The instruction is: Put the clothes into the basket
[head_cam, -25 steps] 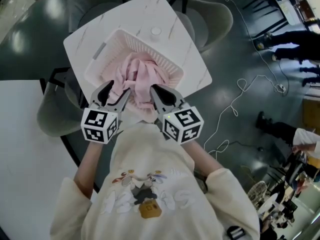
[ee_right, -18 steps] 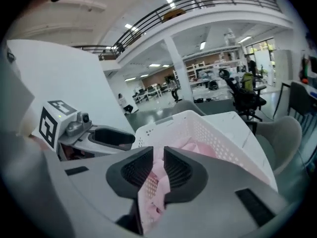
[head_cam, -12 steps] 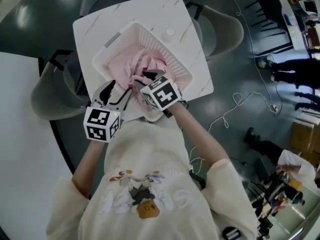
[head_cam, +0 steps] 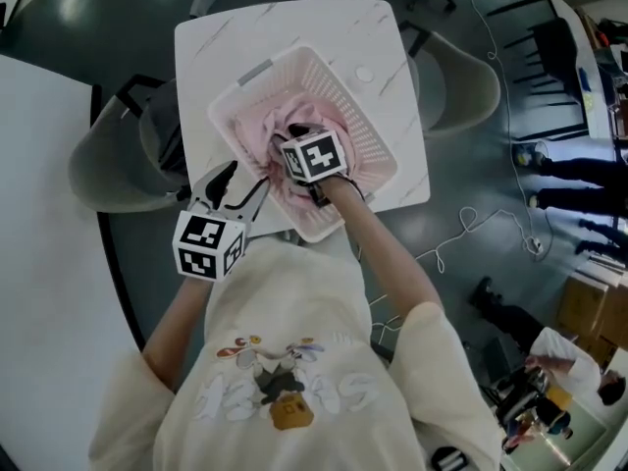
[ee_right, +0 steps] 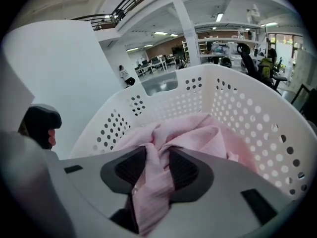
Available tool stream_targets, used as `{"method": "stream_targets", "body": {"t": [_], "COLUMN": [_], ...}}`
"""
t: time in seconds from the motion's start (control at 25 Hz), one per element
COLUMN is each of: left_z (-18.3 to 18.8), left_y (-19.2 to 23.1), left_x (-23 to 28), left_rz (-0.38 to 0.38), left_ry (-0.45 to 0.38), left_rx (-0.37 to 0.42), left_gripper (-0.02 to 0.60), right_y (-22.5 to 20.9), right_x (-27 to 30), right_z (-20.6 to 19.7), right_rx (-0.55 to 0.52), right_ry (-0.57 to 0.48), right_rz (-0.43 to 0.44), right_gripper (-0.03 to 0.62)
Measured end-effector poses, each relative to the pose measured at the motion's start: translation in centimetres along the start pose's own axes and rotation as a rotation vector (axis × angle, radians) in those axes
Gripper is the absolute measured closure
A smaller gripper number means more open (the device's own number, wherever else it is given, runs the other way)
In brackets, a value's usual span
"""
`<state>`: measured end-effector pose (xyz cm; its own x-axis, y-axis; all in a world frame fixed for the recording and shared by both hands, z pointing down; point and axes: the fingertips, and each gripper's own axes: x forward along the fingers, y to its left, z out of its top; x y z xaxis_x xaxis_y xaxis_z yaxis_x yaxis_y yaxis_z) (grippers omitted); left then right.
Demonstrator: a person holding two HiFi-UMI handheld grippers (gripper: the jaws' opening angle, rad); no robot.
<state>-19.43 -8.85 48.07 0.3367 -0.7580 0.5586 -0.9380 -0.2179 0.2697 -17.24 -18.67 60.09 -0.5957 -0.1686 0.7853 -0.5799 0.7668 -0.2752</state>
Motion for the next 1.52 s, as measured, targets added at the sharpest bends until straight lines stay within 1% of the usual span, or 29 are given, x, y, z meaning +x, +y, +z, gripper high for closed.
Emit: {"method": "stream_targets", "body": {"t": [0.16,0.28,0.36,0.52,0.68,0.76,0.8,0.88,0.92,1.0,1.08,1.16,1.24,1.32,1.44,1.52], "left_z": [-0.1,-0.1,0.1,0.3,0.3,0.3,0.4,0.7,1.0,1.8,2.5,2.6,2.5,2.7,4.0,5.1], "left_y": [0.5,0.1,-0.2,-0.7,-1.6,-2.1,-2.4,-3.3,-3.8,-4.6,-5.5,-7.0,-8.6,-10.2,-12.9,-15.0], "left_x": [-0.6,-1.3,-1.7,-2.2,-2.9,-3.2,-3.2,-3.4,-3.7,-4.6,-5.6,-6.1,-6.5,-7.3,-9.0,-9.9], "left_rz": [0.004,-0.007,-0.017,-0.032,-0.033,-0.033,-0.034,-0.035,-0.031,-0.005,0.021,0.023,0.031,0.040,0.032,0.002], "left_ry": [-0.013,-0.031,-0.052,-0.084,-0.108,-0.115,-0.117,-0.128,-0.141,-0.186,-0.221,-0.226,-0.233,-0.247,-0.315,-0.364], "left_rx": [-0.003,-0.002,-0.015,-0.039,-0.064,-0.083,-0.085,-0.080,-0.076,-0.068,-0.045,-0.006,0.025,0.039,0.040,0.061], "left_gripper": [0.316,0.316,0.316,0.316,0.316,0.321,0.327,0.336,0.341,0.358,0.397,0.402,0.403,0.418,0.453,0.482], "right_y": [0.8,1.5,1.9,2.3,3.0,3.5,3.8,4.2,4.5,5.2,6.0,6.7,7.2,7.7,8.4,8.8], "right_x": [-1.7,-3.7,-5.0,-8.2,-11.2,-12.5,-13.3,-15.2,-16.0,-17.6,-19.0,-20.6,-22.4,-24.5,-27.5,-29.2], "right_z": [0.4,0.6,0.9,1.6,1.4,1.4,1.6,2.1,2.1,1.7,1.3,0.5,-0.6,-1.7,-2.6,-3.1], "right_rx": [0.041,0.096,0.112,0.143,0.166,0.149,0.118,0.024,-0.019,-0.067,-0.090,-0.091,-0.071,-0.053,-0.049,-0.034], "right_ry": [-0.040,-0.105,-0.151,-0.256,-0.340,-0.383,-0.414,-0.490,-0.523,-0.570,-0.604,-0.631,-0.656,-0.676,-0.710,-0.730], "right_rz": [-0.004,-0.001,-0.010,-0.051,-0.069,-0.072,-0.083,-0.134,-0.158,-0.178,-0.174,-0.161,-0.139,-0.111,-0.069,-0.046], "right_gripper": [0.444,0.444,0.448,0.483,0.518,0.529,0.531,0.533,0.533,0.533,0.533,0.534,0.544,0.551,0.554,0.556]}}
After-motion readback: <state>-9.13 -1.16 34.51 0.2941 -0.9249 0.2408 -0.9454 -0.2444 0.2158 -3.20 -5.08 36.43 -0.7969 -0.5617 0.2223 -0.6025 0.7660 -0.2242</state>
